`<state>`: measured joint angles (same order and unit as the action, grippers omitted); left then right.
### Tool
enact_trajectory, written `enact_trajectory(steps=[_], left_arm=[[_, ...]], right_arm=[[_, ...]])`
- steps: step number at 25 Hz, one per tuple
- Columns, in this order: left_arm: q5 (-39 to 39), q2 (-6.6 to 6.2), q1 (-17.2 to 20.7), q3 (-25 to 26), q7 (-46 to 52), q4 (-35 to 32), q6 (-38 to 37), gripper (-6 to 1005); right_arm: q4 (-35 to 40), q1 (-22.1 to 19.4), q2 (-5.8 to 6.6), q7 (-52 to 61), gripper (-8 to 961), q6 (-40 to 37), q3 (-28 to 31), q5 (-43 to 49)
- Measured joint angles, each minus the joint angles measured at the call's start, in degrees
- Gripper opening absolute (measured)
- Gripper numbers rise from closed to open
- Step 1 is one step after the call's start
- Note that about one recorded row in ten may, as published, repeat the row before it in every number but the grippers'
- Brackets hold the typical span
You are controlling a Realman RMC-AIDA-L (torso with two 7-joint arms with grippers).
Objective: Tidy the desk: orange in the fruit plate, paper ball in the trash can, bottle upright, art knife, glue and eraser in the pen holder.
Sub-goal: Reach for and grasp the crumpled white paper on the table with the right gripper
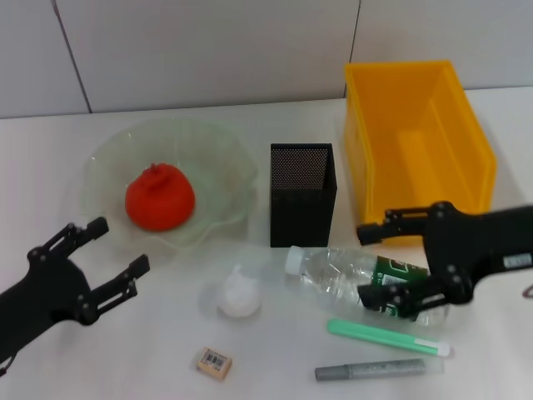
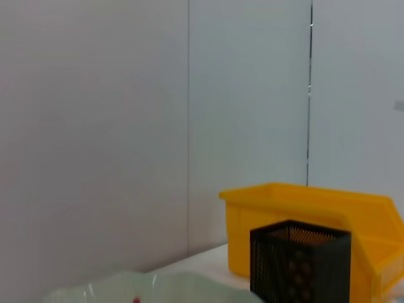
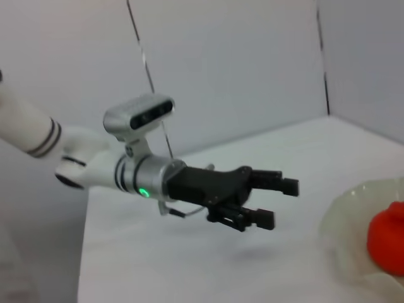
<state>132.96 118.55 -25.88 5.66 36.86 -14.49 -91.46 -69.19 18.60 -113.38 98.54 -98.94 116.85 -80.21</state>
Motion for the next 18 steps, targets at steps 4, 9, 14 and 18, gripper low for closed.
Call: enact_trajectory(steps=[4, 9, 14, 18], left_arm=[[0.02, -0.02, 1.06, -0.03, -0.22, 0.14, 0.20, 830], [0.05, -0.04, 1.42, -0.05, -0.34, 0.18, 0.60, 829], [0.15, -0.07, 1.31, -0.04, -0.38, 0.17, 0.72, 828], [0.19, -0.08, 1.22, -0.04, -0.36, 0.17, 0.75, 828]], right_arm=[[-7.63, 4.85, -0.65, 11.44, 831, 0.08, -0.51, 4.98], [-11.89, 12.26, -0.92, 23.19, 830, 1.63, -6.54, 15.22], [-12.78, 18.59, -1.52, 30.97, 829, 4.14, -17.34, 26.77], [-12.79, 22.51, -3.62, 34.63, 829, 5.95, -22.95, 34.69]])
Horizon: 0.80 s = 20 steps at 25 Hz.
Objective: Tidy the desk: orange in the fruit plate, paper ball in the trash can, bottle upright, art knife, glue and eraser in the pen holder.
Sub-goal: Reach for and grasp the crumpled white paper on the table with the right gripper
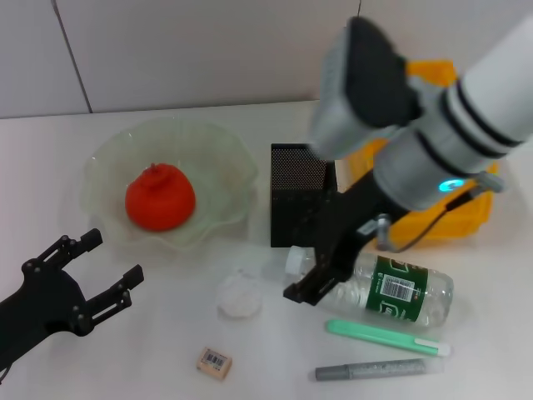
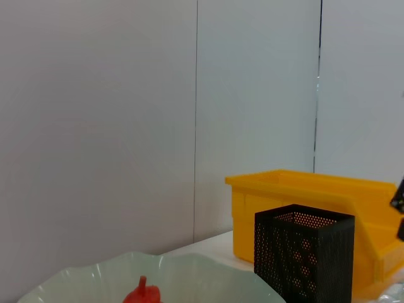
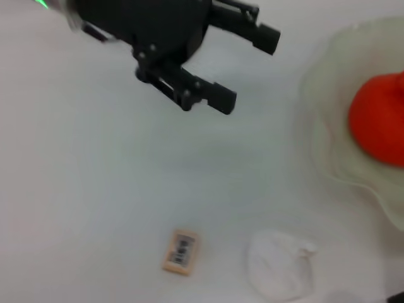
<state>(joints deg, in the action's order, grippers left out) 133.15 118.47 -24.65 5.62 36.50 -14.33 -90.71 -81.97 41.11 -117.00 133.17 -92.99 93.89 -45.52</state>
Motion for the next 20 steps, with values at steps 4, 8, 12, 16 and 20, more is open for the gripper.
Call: enact_trajectory(steps=[4, 8, 12, 16, 20], left_arm=[[-0.03, 0.00, 0.08, 0.00, 0.01, 0.00, 0.04, 827], [-0.30, 0.00, 0.38, 0.00, 0.03, 0.00, 0.04, 826], [-0.34, 0.00, 0.42, 0.00, 0.05, 0.00, 0.04, 824], [-0.39, 0.00, 0.42, 0.00, 0.06, 0.00, 0.04, 823], [-0.41, 0.00, 0.39, 0.00, 0.24, 0.00, 0.03, 821]], right_arm=[[0.60, 3.65, -2.06, 4.59, 829, 1.34, -4.34, 6.40], [2.31, 5.78, -2.14, 9.82, 830, 5.21, -9.20, 7.42], [5.04, 7.56, -2.21, 13.68, 830, 7.61, -10.14, 7.54], [8.03, 8.92, -2.36, 14.81, 830, 9.86, -12.44, 7.61], [10.80, 9.73, -2.51, 15.38, 829, 12.99, -15.43, 7.35]])
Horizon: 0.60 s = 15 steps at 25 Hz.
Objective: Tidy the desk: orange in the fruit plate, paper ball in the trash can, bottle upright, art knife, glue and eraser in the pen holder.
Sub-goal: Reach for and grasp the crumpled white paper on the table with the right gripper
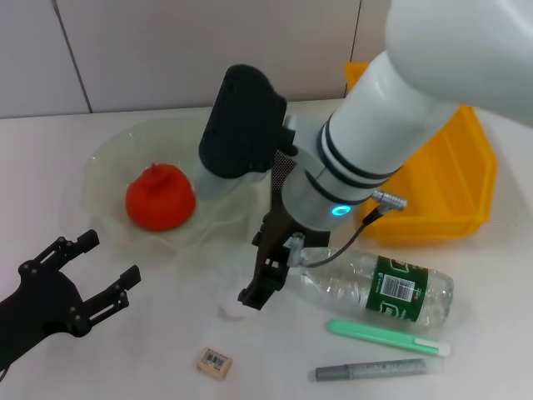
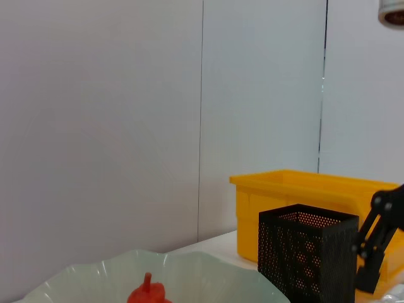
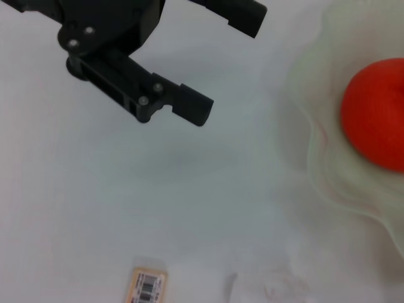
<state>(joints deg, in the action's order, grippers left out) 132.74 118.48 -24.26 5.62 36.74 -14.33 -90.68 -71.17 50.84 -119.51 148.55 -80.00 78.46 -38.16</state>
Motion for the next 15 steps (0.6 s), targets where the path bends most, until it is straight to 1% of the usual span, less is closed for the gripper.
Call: enact_trajectory(steps=[5, 15], left_arm=[[-0.03, -0.06, -0.24, 0.00, 0.25, 0.00, -0.06, 819], [-0.03, -0.09, -0.18, 0.00, 0.26, 0.00, -0.19, 815]], right_arm=[[2.65, 0.79, -0.12, 1.36, 829, 3.82, -2.54, -0.44], [7.31, 2.08, -0.29, 1.94, 830, 8.45, -4.37, -4.06]])
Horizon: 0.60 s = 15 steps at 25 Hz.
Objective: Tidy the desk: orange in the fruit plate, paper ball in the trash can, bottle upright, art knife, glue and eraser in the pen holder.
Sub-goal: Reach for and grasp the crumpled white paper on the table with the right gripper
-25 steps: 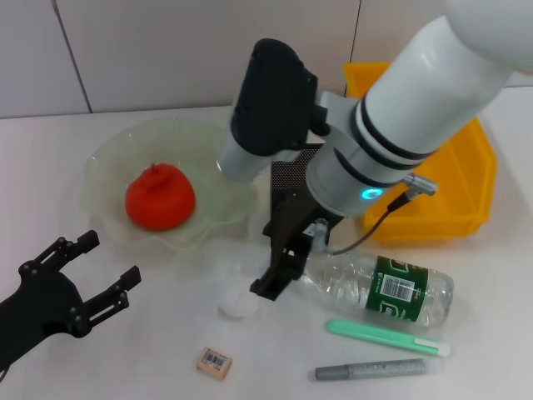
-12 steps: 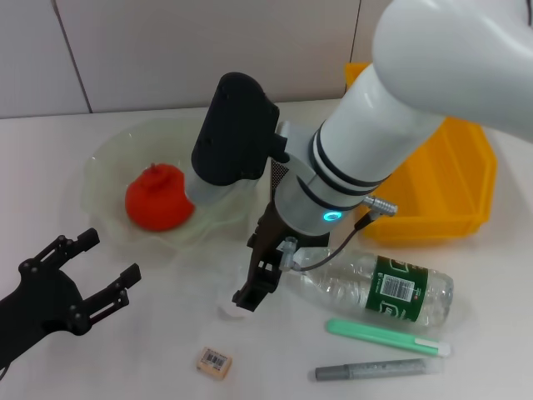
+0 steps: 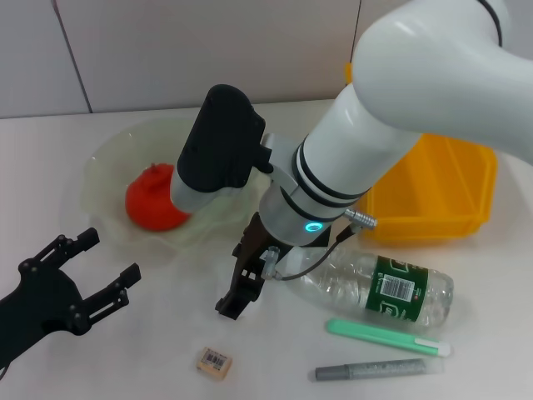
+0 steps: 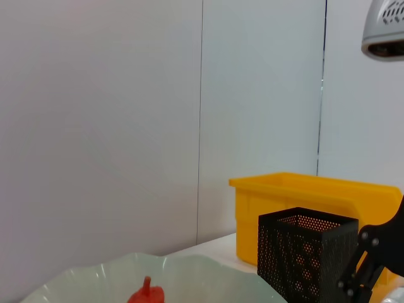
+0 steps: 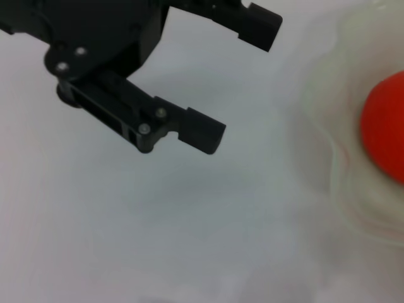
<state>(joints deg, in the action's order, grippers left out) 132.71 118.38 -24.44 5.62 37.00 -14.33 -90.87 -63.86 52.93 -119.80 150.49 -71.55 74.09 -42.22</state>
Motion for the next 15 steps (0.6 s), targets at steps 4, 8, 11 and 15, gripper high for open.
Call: enact_trajectory(steps=[4, 8, 11, 15], left_arm=[[0.01, 0.00, 0.11, 0.00, 0.00, 0.00, -0.04, 814], [0.01, 0.00, 0.06, 0.00, 0.00, 0.00, -0.13, 813], [0.01, 0.00, 0.04, 0.00, 0.00, 0.00, -0.19, 811], [0.01, 0.00, -0.05, 0.00, 0.00, 0.00, -0.20, 810]], right_arm=[[1.47, 0.40, 0.00, 0.21, 830, 1.35, -1.32, -0.21], [2.52, 0.52, 0.00, 0.33, 829, 2.29, -1.73, -0.23], [2.66, 0.54, -0.03, 0.35, 803, 2.39, -1.80, -0.29], [3.81, 1.11, -0.05, 0.50, 767, 2.27, -1.66, -0.63]])
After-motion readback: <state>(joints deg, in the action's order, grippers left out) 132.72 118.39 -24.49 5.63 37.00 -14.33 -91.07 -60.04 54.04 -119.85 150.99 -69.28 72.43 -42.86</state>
